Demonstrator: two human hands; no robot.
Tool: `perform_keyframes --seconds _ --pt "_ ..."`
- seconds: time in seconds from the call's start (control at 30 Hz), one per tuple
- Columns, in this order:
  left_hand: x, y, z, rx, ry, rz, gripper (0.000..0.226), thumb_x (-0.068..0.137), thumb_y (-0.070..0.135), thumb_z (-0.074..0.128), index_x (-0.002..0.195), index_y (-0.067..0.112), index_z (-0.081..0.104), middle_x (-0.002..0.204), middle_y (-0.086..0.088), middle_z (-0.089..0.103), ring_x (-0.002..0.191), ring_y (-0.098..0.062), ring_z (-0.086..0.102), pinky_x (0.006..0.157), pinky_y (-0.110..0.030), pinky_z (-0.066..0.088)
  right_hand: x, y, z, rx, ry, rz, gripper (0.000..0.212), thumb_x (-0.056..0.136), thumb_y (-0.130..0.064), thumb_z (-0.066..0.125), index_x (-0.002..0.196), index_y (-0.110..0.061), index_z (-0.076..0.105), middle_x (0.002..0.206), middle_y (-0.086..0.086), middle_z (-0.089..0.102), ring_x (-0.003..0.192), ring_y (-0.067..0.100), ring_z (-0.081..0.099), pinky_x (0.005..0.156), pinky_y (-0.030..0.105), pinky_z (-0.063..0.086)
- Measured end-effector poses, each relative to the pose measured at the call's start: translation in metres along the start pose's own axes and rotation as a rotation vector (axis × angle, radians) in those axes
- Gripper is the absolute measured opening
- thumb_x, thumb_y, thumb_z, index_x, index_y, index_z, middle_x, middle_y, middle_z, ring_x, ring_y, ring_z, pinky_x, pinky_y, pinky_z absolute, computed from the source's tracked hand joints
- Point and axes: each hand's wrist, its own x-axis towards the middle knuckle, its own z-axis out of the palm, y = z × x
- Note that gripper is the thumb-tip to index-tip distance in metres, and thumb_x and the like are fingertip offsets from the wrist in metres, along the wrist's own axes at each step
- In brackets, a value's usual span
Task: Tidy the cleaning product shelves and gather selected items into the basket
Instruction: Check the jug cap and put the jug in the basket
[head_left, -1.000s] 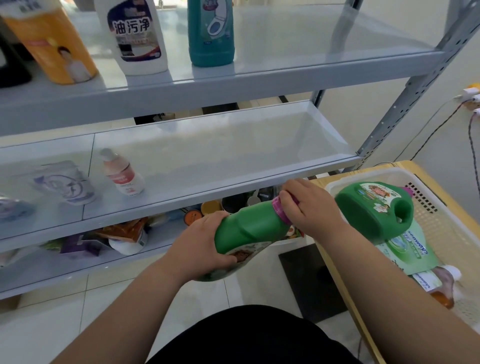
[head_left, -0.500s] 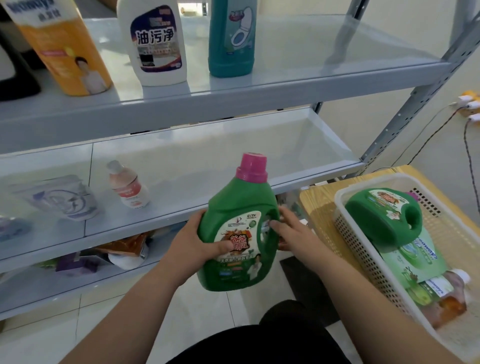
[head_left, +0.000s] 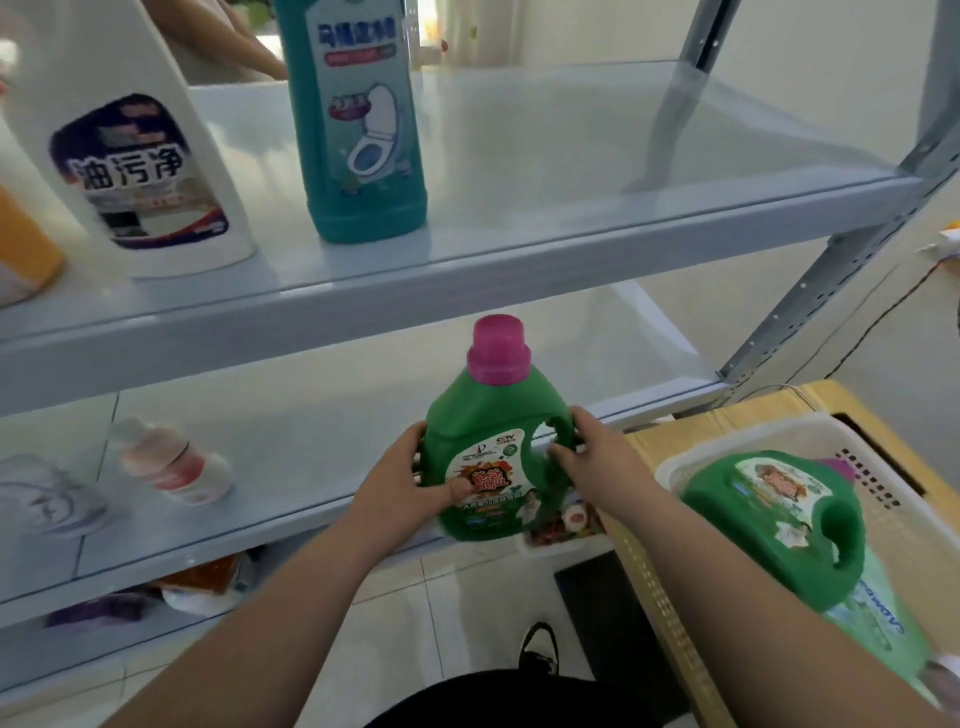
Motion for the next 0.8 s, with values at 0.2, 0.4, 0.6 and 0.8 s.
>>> perform_keyframes --seconds 0.2,0.4,0.6,0.8 --pt "0.047 -0.025 0.008 0.631 -0.018 -0.07 0.087 0.088 0.058 0.067 0.158 0.023 0.031 0.154 -0.005 0.039 0.142 -0.024 0.036 0.117 -0.038 0.032 0.071 0.009 -0.023 -0.019 0.067 -0.07 0.031 0.101 -0.019 0.062 0.129 -0.03 0.055 0.104 -0.003 0.066 0.093 0.022 0.063 0.08 0.037 0.052" --pt "0.06 -0.053 0.024 1.035 -0.185 -0.059 0.084 0.088 0.062 0.052 0.16 0.031 0.023 0.165 -0.005 0.022 0.152 -0.029 0.02 0.124 -0.043 0.023 0.12 0.013 -0.025 0.0 0.079 -0.077 0.028 0.101 -0.019 0.06 0.127 -0.027 0.054 0.095 -0.003 0.062 0.082 0.022 0.058 0.072 0.031 0.044" --pt "0.057 -0.063 0.032 1.164 -0.217 -0.05 0.087 0.092 0.063 0.046 0.163 0.03 0.009 0.169 -0.005 0.012 0.155 -0.034 0.01 0.124 -0.05 0.02 0.139 0.015 -0.016 0.064 0.078 -0.046 0.025 0.102 -0.019 0.056 0.116 -0.039 0.048 0.1 -0.007 0.061 0.084 0.015 0.057 0.077 0.031 0.044" --pt "0.052 -0.064 0.019 1.153 -0.29 -0.001 0.08 0.097 0.052 0.048 0.163 0.029 0.009 0.171 -0.006 0.01 0.156 -0.033 0.008 0.125 -0.049 0.019 0.131 0.009 -0.005 0.131 0.127 0.034 0.036 0.103 -0.017 0.05 0.132 -0.038 0.047 0.098 -0.006 0.061 0.08 0.008 0.058 0.059 0.02 0.041"
